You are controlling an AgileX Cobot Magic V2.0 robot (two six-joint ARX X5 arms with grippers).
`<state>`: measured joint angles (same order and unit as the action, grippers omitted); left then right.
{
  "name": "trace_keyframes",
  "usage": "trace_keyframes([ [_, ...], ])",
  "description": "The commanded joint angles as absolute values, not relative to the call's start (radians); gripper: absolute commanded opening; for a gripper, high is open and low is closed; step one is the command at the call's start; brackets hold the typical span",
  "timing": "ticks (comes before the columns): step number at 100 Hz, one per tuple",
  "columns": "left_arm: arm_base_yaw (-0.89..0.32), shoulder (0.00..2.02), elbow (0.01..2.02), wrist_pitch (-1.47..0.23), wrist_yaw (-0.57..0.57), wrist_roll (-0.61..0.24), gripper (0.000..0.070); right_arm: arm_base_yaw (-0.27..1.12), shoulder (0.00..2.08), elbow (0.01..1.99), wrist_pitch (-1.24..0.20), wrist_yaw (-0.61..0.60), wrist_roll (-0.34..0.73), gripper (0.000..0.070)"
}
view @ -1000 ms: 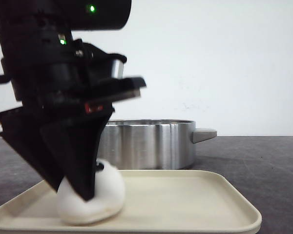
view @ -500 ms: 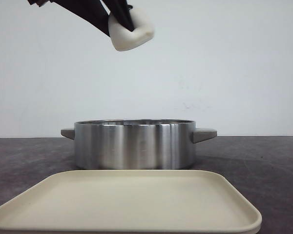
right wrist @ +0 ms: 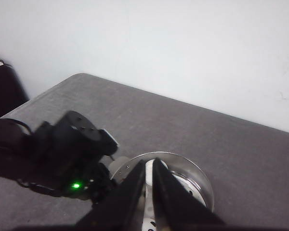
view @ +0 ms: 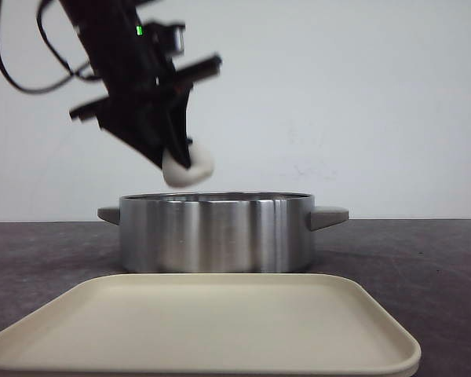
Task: Steam buns
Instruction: 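Lift the bun with the left gripper and carry it over the pot, then lower the bun into the pot, open the left gripper, withdraw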
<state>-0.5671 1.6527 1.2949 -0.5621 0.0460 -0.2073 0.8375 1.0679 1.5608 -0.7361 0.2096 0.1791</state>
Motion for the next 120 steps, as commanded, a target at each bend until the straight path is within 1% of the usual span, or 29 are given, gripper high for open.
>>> trace_keyframes([
  [1,-0.572,1.690,1.316,-0.540,0.051,-0.191,0.0007,0.849,1.075,1.579,-0.726,0.209,0.168,0.0016],
  [14,-0.562,1.732,1.316,-0.525,0.048,-0.191,0.0009,0.849,1.075,1.579,-0.727,0.206,0.170,0.0016],
  [19,-0.559,1.740,1.316,-0.524,0.047,-0.192,0.0046,0.849,1.075,1.579,-0.727,0.206,0.171,0.0016],
  [23,-0.556,1.742,1.316,-0.524,0.047,-0.192,0.0108,0.849,1.073,1.579,-0.727,0.204,0.172,0.0016],
  [32,-0.556,1.742,1.316,-0.524,0.044,-0.191,0.0297,0.849,1.070,1.579,-0.726,0.190,0.172,0.0016],
  [33,-0.556,1.742,1.316,-0.524,0.045,-0.191,0.0326,0.849,1.070,1.579,-0.726,0.187,0.172,0.0016],
  [42,-0.552,1.742,1.317,-0.529,0.045,-0.192,0.0450,0.849,1.070,1.579,-0.726,0.173,0.173,0.0016],
  [48,-0.551,1.742,1.317,-0.535,0.045,-0.194,0.0482,0.849,1.070,1.579,-0.726,0.172,0.176,0.0016],
  [63,-0.551,1.740,1.320,-0.560,0.045,-0.196,0.0481,0.849,1.070,1.579,-0.727,0.172,0.179,0.0016],
  [70,-0.551,1.739,1.333,-0.599,0.046,-0.200,0.0477,0.849,1.070,1.579,-0.728,0.172,0.179,0.0016],
  [76,-0.551,1.732,1.352,-0.645,0.046,-0.211,0.0451,0.849,1.070,1.579,-0.736,0.173,0.179,0.0016],
  [79,-0.551,1.719,1.354,-0.656,0.045,-0.219,0.0386,0.849,1.070,1.578,-0.742,0.173,0.179,0.0016],
  [80,-0.551,1.710,1.354,-0.659,0.045,-0.224,0.0344,0.849,1.070,1.578,-0.745,0.173,0.179,0.0016],
  [81,-0.551,1.707,1.354,-0.659,0.045,-0.226,0.0330,0.849,1.070,1.578,-0.746,0.173,0.179,0.0016],
  [83,-0.552,1.690,1.354,-0.657,0.045,-0.234,0.0258,0.849,1.070,1.578,-0.752,0.174,0.179,0.0016],
  [84,-0.552,1.686,1.354,-0.657,0.044,-0.235,0.0245,0.849,1.070,1.578,-0.754,0.174,0.179,0.0016],
  [87,-0.554,1.660,1.354,-0.651,0.044,-0.247,0.0171,0.849,1.070,1.578,-0.760,0.176,0.177,0.0016],
  [97,-0.574,1.550,1.351,-0.618,0.029,-0.271,0.0000,0.849,1.069,1.576,-0.775,0.192,0.174,0.0016],
  [113,-0.625,1.345,1.350,-0.610,-0.045,-0.263,0.0000,0.849,1.055,1.559,-0.778,0.221,0.171,0.0016],
  [120,-0.649,1.246,1.336,-0.618,-0.083,-0.262,0.0000,0.849,1.038,1.528,-0.757,0.247,0.171,0.0016],
])
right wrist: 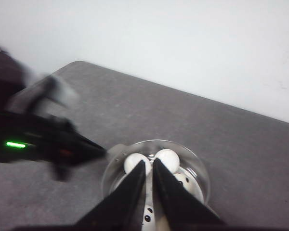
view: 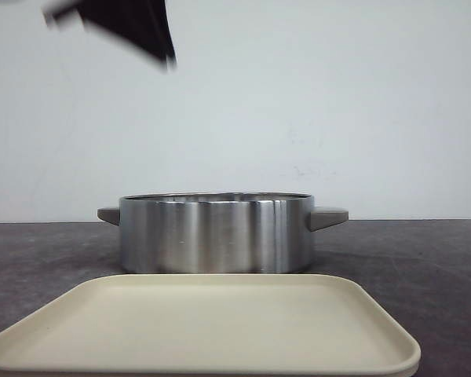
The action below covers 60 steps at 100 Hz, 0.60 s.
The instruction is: Steam buns
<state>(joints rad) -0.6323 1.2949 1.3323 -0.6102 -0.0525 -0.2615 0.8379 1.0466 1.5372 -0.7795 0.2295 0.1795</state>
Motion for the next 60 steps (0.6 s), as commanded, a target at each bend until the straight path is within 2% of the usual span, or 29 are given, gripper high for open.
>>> trace_keyframes([
  [1,-0.651,1.232,1.332,-0.617,-0.087,-0.262,0.0000,0.849,1.036,1.525,-0.754,0.249,0.171,0.0016],
  [20,-0.688,0.973,1.214,-0.620,-0.141,-0.303,0.0000,0.849,0.935,1.335,-0.601,0.285,0.171,0.0016],
  [40,-0.692,0.704,1.054,-0.631,-0.166,-0.349,0.0000,0.863,0.774,0.984,-0.346,0.343,0.168,0.0016],
  [48,-0.692,0.624,1.013,-0.649,-0.165,-0.349,0.0000,0.875,0.712,0.838,-0.246,0.348,0.183,0.0016],
  [60,-0.692,0.561,1.000,-0.734,-0.165,-0.349,0.0000,0.892,0.663,0.719,-0.180,0.344,0.199,0.0016],
])
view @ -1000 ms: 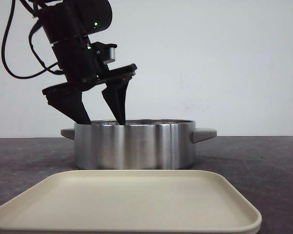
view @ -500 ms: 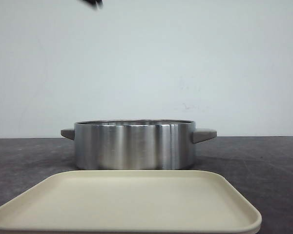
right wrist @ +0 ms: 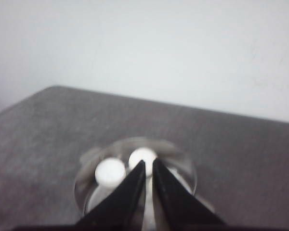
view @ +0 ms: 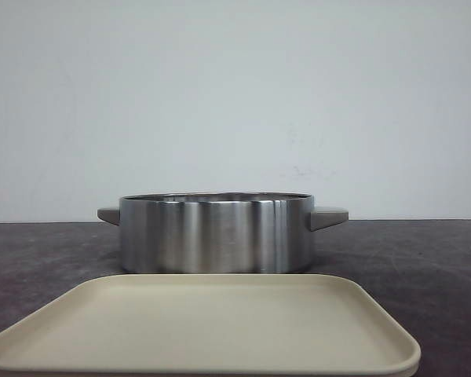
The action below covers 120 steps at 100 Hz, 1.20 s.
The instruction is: Steam buns
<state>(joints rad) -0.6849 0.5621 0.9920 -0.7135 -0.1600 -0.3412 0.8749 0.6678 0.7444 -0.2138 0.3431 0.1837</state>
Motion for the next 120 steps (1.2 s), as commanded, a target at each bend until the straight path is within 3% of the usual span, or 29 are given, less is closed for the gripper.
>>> trace_keyframes([
  [1,-0.692,0.559,1.000,-0.740,-0.165,-0.349,0.0000,0.894,0.662,0.713,-0.178,0.344,0.199,0.0016],
  [120,-0.692,0.538,1.001,-0.787,-0.165,-0.386,0.0000,0.898,0.649,0.693,-0.155,0.341,0.198,0.0016],
])
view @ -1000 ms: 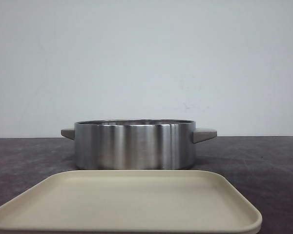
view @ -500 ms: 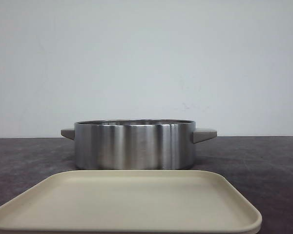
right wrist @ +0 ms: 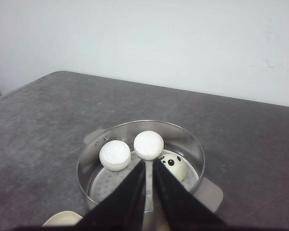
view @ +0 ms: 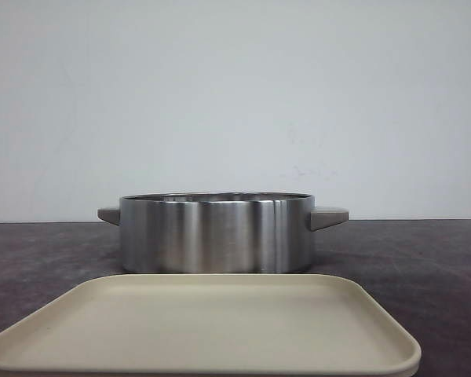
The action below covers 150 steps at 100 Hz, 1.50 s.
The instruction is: Steam buns
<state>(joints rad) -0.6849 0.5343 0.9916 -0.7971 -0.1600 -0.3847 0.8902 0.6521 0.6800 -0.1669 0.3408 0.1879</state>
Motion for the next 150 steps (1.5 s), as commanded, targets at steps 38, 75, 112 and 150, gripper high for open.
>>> trace_keyframes([
  [38,-0.692,0.538,1.001,-0.787,-0.165,-0.386,0.0000,0.693,0.403,0.455,-0.025,0.306,0.165,0.0016],
  [75,-0.692,0.538,1.001,-0.787,-0.165,-0.386,0.0000,0.255,0.199,0.148,0.072,0.005,0.056,0.0016],
  [112,-0.692,0.538,1.001,-0.787,-0.165,-0.386,0.0000,0.137,0.040,0.039,0.012,0.042,0.021,0.0016],
  [150,-0.692,0.537,1.001,-0.787,-0.164,-0.386,0.0000,0.123,0.004,0.011,-0.154,-0.025,0.019,0.0016],
])
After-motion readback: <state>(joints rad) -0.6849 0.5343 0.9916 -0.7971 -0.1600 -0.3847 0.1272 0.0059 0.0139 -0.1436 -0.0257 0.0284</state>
